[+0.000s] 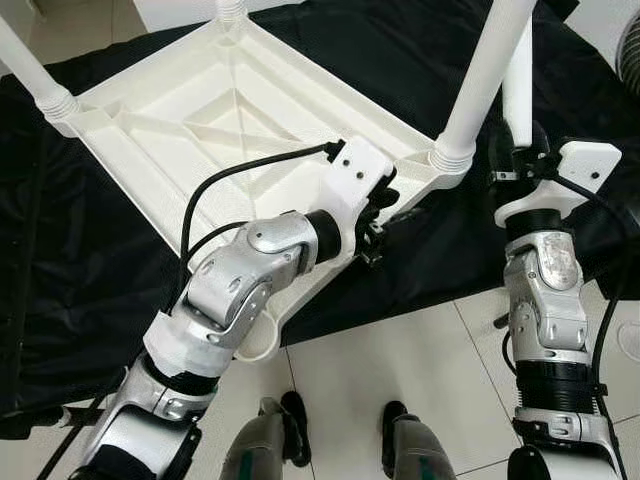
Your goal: Building children table
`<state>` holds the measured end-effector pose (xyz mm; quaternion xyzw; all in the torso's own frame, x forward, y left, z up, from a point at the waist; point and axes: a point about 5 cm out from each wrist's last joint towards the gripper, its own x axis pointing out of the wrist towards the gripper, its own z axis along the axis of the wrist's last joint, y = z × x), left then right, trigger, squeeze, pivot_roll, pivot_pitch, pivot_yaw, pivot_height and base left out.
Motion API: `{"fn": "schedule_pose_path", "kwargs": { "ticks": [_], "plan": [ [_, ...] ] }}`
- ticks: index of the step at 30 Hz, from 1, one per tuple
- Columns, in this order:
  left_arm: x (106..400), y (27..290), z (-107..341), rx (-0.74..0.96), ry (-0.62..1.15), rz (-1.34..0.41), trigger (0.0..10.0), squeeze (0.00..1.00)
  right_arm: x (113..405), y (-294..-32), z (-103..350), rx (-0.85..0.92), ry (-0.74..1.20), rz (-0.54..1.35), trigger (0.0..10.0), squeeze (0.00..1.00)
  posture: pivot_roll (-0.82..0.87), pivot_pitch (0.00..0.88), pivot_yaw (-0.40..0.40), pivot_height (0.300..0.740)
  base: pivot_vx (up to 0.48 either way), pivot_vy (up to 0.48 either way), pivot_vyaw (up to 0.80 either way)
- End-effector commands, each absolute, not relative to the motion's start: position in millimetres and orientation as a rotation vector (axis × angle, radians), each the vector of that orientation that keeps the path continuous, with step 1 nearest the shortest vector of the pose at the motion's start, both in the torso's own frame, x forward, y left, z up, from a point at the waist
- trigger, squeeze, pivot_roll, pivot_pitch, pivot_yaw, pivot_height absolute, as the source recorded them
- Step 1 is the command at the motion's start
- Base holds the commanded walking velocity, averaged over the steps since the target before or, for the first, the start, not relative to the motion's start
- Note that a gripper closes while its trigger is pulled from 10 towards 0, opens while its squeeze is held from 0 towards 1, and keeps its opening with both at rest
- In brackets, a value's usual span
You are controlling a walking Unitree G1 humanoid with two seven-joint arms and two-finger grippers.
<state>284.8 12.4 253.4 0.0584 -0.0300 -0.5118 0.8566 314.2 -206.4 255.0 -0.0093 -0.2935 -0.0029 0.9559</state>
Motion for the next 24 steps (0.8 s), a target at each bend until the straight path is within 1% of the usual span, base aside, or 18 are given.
{"fn": "schedule_pose_path", "kwargs": {
  "ticks": [1,4,6,10,12,14,15,19,20,24],
  "plan": [
    [268,7,253,0.144,-0.065,-1.369,10.0,0.0,310,-206,260,-0.03,-0.64,-0.004,10.0,0.0,-0.1,0.235,0.143,0.74,0.0,0.0,0.0],
    [269,9,252,0.158,-0.062,-1.36,10.0,0.0,309,-205,261,-0.026,-0.647,-0.002,10.0,0.0,-0.1,0.234,0.145,0.74,0.0,0.0,0.0],
    [274,18,246,0.209,-0.038,-1.325,10.0,0.0,309,-204,264,-0.022,-0.655,0.0,10.0,0.0,-0.09,0.233,0.145,0.74,0.0,0.0,0.0],
    [274,21,242,0.224,-0.02,-1.326,10.0,0.0,309,-204,264,-0.02,-0.656,-0.001,10.0,0.0,-0.09,0.233,0.145,0.74,0.0,0.0,0.0],
    [274,23,225,0.283,0.043,-1.337,10.0,0.0,310,-205,265,-0.019,-0.657,-0.001,10.0,0.0,-0.09,0.234,0.141,0.74,0.0,0.0,0.0],
    [274,24,217,0.307,0.077,-1.335,10.0,0.0,310,-205,265,-0.02,-0.657,-0.001,10.0,0.0,-0.09,0.234,0.141,0.74,0.0,0.0,0.0],
    [278,26,206,0.353,0.123,-1.31,10.0,0.0,310,-205,266,-0.022,-0.658,-0.002,10.0,0.0,-0.09,0.235,0.139,0.74,0.0,0.0,0.0],
    [282,29,198,0.387,0.157,-1.291,10.0,0.0,310,-206,266,-0.025,-0.658,-0.002,10.0,0.0,-0.1,0.236,0.14,0.74,0.0,0.0,0.0],
    [282,33,193,0.41,0.184,-1.293,10.0,0.0,310,-207,266,-0.028,-0.656,-0.004,10.0,0.0,-0.1,0.236,0.14,0.74,0.0,0.0,0.0],
    [283,37,192,0.419,0.195,-1.287,10.0,0.0,309,-208,266,-0.029,-0.654,-0.007,10.0,0.0,-0.1,0.237,0.141,0.74,0.0,0.0,0.0]
  ]
}}
